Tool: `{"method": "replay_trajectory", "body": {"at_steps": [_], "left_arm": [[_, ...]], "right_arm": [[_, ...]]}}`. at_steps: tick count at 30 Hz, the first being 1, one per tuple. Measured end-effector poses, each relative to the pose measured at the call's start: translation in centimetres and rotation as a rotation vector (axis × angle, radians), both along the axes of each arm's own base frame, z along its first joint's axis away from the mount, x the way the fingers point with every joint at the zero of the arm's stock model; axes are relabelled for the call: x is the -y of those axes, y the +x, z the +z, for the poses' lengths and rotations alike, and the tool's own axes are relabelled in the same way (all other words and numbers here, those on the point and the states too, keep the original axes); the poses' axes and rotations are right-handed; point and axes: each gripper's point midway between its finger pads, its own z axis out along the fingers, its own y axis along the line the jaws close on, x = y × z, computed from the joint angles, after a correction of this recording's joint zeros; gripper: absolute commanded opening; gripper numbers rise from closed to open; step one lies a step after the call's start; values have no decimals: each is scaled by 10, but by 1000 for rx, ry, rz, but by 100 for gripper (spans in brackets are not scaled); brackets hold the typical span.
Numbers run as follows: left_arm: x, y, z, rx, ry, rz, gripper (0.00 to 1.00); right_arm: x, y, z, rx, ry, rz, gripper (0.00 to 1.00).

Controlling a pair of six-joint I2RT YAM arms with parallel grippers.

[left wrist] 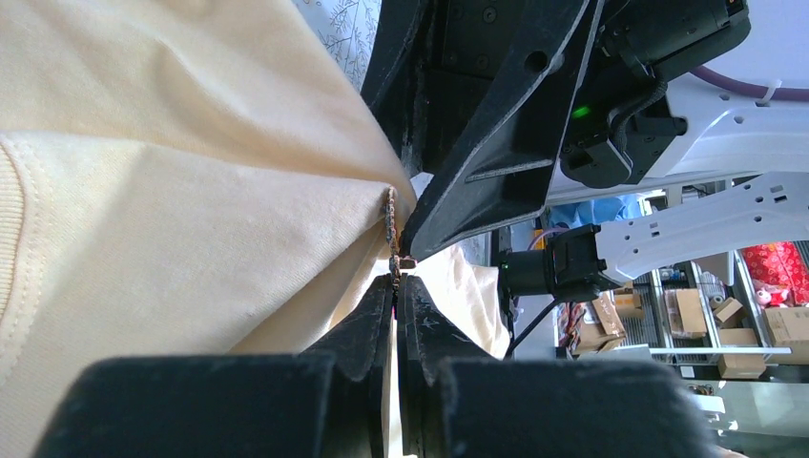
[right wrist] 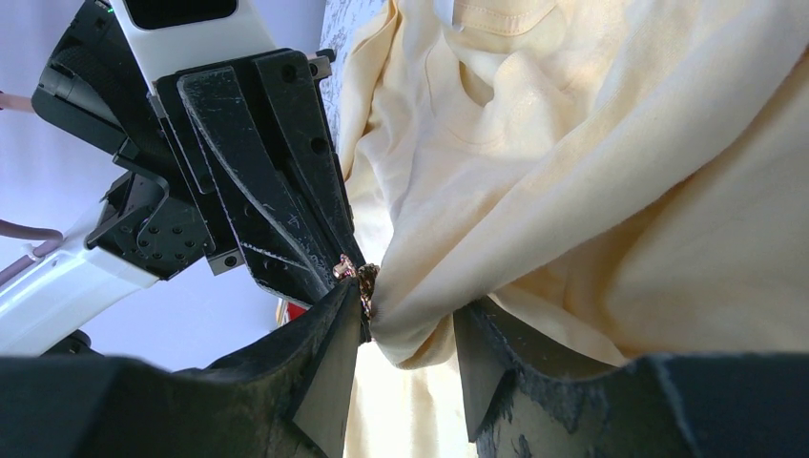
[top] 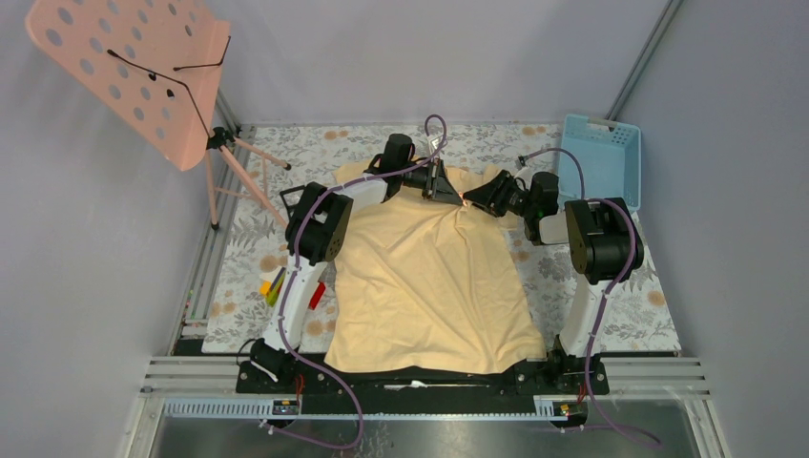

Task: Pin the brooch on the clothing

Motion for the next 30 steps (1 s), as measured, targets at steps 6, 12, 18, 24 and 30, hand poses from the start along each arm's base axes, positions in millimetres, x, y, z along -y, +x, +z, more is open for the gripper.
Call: {"method": "replay_trajectory", "body": {"at_steps": [6,12,18,24,30], "left_arm": [[0,0,0,-1,0,1,0],[0,0,0,-2,1,2,0],[1,1,1,8,-4,4,0],[1,2,1,11,-6,4,0],[1,2,1,11,-6,4,0]], "right_arm": [[0,1,0,3,-1,-4,46],[0,2,1,4,-1,-12,46],[2,4,3,9,1,-24,45],[3,4,4,10,0,-29,45],[4,5,4,8,1,-35,45]]}}
